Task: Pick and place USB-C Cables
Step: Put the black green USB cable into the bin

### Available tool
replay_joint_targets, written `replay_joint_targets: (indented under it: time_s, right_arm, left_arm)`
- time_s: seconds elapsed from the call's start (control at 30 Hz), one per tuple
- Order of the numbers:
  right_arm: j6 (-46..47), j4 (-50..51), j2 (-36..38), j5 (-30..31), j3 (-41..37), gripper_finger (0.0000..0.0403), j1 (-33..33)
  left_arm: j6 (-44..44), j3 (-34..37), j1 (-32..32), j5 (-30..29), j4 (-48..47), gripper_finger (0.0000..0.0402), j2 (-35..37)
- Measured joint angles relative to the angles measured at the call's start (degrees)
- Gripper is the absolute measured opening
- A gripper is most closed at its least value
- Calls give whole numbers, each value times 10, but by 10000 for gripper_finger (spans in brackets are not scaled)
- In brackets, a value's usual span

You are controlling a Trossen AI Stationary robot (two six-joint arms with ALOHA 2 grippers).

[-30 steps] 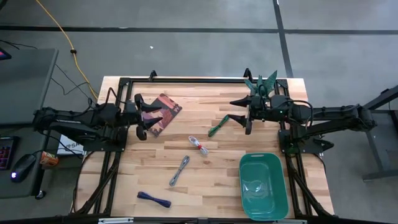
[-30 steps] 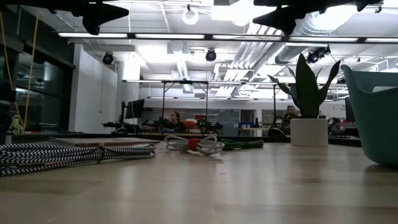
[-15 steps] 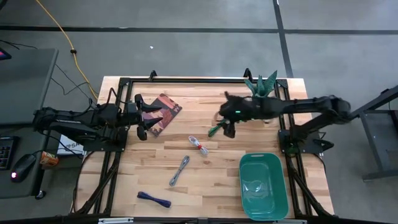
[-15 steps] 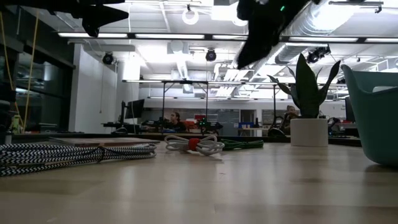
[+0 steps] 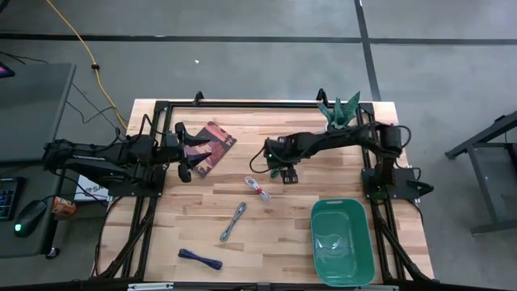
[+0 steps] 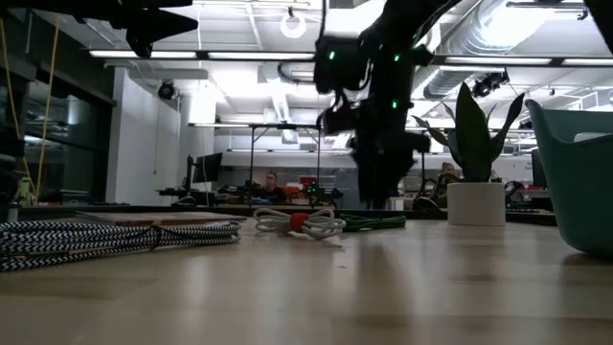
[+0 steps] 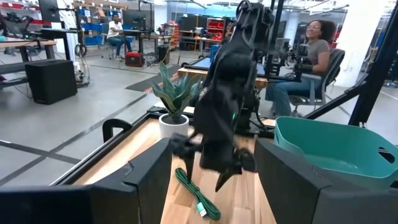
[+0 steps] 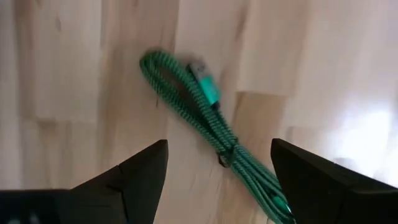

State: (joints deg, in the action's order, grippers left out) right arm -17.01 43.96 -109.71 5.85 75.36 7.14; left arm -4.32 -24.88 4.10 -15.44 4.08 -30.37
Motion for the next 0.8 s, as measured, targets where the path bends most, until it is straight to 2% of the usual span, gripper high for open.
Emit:
replay_joint_targets:
  time_s: [0.27, 0.47, 0.63, 0.8]
  right_arm:
    - [-46, 5, -63, 28, 12, 277, 0]
    - [-45, 5, -69, 4, 11, 259, 9]
    - [-49, 8, -70, -38, 10, 185, 18]
    - [-62, 11, -71, -53, 9, 59, 18]
  left_arm:
    - [0, 0, 0, 0, 0, 211, 0]
    - [0, 0, 0, -1, 0, 211, 0]
    - [0, 0, 0, -2, 0, 211, 0]
    - [0, 0, 0, -2, 0, 211, 0]
